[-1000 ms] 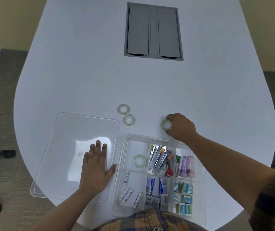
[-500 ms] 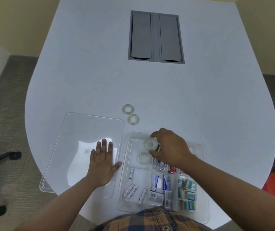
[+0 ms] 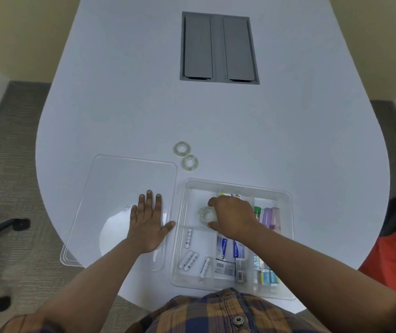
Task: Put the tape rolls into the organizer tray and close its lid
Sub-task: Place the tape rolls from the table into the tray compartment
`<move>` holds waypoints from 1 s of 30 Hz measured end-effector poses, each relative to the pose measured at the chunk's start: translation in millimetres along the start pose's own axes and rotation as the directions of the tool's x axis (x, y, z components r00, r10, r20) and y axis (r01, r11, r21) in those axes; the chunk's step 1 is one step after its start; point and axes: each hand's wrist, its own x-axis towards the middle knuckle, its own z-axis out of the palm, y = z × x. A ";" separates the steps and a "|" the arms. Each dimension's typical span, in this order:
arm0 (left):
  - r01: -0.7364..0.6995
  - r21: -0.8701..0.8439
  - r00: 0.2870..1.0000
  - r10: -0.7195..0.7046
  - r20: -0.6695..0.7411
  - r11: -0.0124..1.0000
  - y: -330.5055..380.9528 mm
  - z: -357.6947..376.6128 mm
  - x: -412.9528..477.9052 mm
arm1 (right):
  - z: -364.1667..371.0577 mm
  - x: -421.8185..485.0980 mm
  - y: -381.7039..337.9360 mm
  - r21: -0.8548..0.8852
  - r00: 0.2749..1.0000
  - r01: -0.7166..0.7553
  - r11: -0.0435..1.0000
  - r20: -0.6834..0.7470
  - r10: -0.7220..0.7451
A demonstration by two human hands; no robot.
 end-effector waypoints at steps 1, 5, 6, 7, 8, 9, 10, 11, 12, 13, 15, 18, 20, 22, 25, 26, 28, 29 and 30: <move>0.000 -0.002 1.000 0.000 -0.004 1.000 0.5 -0.7 -0.6 | 1.3 -0.6 0.5 0.012 1.000 -0.001 1.000 0.004 0.001; 0.002 -0.001 1.000 -0.002 -0.009 1.000 3.2 -2.3 -2.0 | 1.3 -4.1 7.2 0.132 0.998 -0.030 0.991 -0.053 0.037; 0.006 -0.003 1.000 -0.006 -0.013 1.000 3.6 -2.6 -1.9 | -0.1 -4.8 10.0 0.159 0.995 -0.030 0.987 -0.086 0.044; 0.011 -0.001 1.000 -0.011 -0.013 1.000 4.0 -3.0 -1.7 | -2.0 -5.3 13.1 0.176 0.991 -0.020 0.984 -0.127 0.042; 0.015 0.003 1.000 -0.015 -0.008 1.000 4.2 -3.6 -1.9 | -4.4 -5.6 16.7 0.186 0.984 0.002 0.983 -0.173 0.031; 0.017 0.003 1.000 -0.017 -0.005 1.000 3.9 -4.0 -2.3 | -7.2 -5.7 20.5 0.187 0.974 0.031 0.982 -0.226 0.013; 0.014 0.004 1.000 -0.014 -0.005 1.000 3.0 -4.3 -2.8 | -9.7 -5.2 24.4 0.180 0.959 0.062 0.982 -0.282 -0.009; 0.006 0.008 1.000 -0.005 -0.005 1.000 2.3 -4.6 -3.5 | -11.7 -4.7 28.5 0.168 0.942 0.086 0.982 -0.333 -0.026; -0.004 0.013 1.000 0.004 -0.006 1.000 1.7 -5.2 -4.5 | -13.3 -3.7 32.3 0.156 0.926 0.099 0.983 -0.375 -0.034; -0.011 0.013 1.000 0.011 -0.012 1.000 1.5 -6.1 -6.0 | -14.3 -1.9 35.9 0.145 0.916 0.099 0.985 -0.400 -0.033; -0.010 0.007 0.998 0.010 -0.056 1.000 3.0 -9.5 -8.5 | -14.0 2.6 43.5 0.137 0.924 0.065 0.988 -0.383 -0.008; 0.014 0.039 0.983 -0.007 -0.185 0.999 9.1 -17.3 -7.9 | -5.2 7.7 53.6 0.119 0.958 0.029 0.992 -0.286 0.006; 0.011 -0.011 0.964 -0.014 -0.267 1.000 16.6 -25.5 -1.9 | 3.3 8.9 58.1 0.090 0.976 0.025 0.996 -0.220 -0.004; -0.029 -0.088 0.948 -0.001 -0.318 0.996 26.5 -38.6 8.4 | 11.5 10.0 60.8 0.068 0.980 0.014 0.998 -0.199 0.000; -0.106 -0.154 0.924 0.041 -0.379 0.982 45.0 -63.0 30.0 | 19.2 11.0 62.5 0.048 0.967 0.015 0.999 -0.257 -0.002; -0.115 -0.163 0.918 0.043 -0.394 0.980 50.7 -71.6 38.0 | 20.6 11.1 62.1 0.041 0.963 0.013 0.999 -0.271 -0.002; -0.109 -0.182 0.909 0.024 -0.415 0.977 60.7 -87.7 55.8 | 22.9 10.7 61.9 0.019 0.959 0.017 1.000 -0.282 -0.011; -0.104 -0.188 0.909 0.017 -0.416 0.977 64.7 -94.4 65.0 | 24.0 10.4 62.5 0.011 0.960 0.021 1.000 -0.280 -0.017; -0.100 -0.183 0.913 0.017 -0.408 0.978 68.0 -100.2 74.0 | 24.9 10.2 63.3 0.009 0.961 0.024 1.000 -0.277 -0.021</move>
